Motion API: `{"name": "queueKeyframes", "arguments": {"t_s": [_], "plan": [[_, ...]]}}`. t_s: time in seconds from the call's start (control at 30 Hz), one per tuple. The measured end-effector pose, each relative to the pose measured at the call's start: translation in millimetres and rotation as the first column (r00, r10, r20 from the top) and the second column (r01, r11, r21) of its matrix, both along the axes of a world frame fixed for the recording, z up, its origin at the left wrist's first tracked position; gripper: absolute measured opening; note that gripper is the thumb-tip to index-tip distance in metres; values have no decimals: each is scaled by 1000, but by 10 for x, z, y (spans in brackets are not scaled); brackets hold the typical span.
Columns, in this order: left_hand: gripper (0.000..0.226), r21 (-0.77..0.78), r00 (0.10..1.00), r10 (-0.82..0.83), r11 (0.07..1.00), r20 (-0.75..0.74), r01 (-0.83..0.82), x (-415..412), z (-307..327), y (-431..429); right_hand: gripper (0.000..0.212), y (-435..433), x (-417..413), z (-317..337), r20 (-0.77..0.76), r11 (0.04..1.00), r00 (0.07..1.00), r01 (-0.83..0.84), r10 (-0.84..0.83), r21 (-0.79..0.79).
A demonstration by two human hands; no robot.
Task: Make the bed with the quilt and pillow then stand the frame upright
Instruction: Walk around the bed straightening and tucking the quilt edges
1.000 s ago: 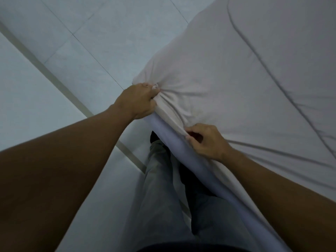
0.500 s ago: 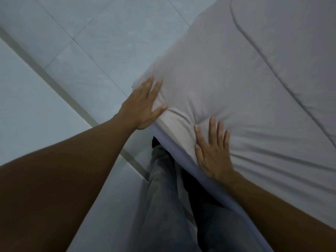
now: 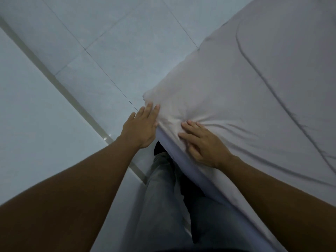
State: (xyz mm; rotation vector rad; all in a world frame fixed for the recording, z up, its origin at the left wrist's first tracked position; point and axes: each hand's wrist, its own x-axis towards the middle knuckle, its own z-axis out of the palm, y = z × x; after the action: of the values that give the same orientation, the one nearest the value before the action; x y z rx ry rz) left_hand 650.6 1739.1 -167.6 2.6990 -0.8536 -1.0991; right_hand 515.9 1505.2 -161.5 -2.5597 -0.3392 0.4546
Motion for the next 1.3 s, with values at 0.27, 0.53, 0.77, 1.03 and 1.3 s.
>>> {"name": "queueKeyframes", "arguments": {"t_s": [0.27,0.53,0.77,1.03,1.3], "plan": [[46,55,981,161,986,-104,-156,-28,613,177,37,104,210,570,-50,934,941,339,-335,116],[33,-108,959,280,956,39,-274,122,1524,-200,32,-287,156,1262,-94,865,867,496,-490,74],[53,-249,977,204,945,-62,-213,684,2015,-590,28,-438,510,1738,-160,803,799,593,-580,51],[66,-301,981,145,937,-133,-179,2041,2242,-653,24,-284,1470,2015,-164,483,486,874,-859,58],[47,-310,971,-22,949,-237,-55,3252,2316,-639,25,114,2338,2074,-240,233,240,971,-941,58]]}}
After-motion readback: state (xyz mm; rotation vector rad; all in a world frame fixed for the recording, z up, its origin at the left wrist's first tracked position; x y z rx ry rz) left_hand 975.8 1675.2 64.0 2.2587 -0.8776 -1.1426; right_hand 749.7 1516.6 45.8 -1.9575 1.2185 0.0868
